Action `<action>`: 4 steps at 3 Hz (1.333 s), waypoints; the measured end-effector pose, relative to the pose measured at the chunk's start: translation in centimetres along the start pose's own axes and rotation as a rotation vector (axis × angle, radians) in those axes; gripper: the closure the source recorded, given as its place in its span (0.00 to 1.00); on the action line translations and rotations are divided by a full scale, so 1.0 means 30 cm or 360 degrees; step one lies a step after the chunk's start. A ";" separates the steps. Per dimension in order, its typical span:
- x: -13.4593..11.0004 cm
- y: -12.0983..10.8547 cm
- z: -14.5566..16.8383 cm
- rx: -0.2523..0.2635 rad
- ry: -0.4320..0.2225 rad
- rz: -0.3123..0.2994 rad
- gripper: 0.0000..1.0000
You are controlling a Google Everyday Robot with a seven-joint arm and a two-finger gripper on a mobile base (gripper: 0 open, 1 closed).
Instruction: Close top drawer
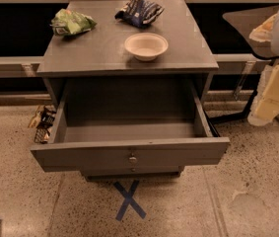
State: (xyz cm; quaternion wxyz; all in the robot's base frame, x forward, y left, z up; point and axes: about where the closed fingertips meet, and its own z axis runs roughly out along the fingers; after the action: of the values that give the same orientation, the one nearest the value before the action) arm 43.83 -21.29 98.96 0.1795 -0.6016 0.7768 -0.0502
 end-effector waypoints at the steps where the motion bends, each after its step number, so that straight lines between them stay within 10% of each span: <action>1: 0.000 0.000 0.000 0.0000 0.0000 0.0000 0.00; 4: -0.060 0.170 0.403 -0.0247 -0.0264 -0.0255 0.64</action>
Offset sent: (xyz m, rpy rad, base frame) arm -0.0020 0.0453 -0.0805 0.1826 0.0247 0.2126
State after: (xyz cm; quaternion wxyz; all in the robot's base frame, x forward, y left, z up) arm 43.62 -16.53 86.59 0.1913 -0.6759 0.7103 0.0458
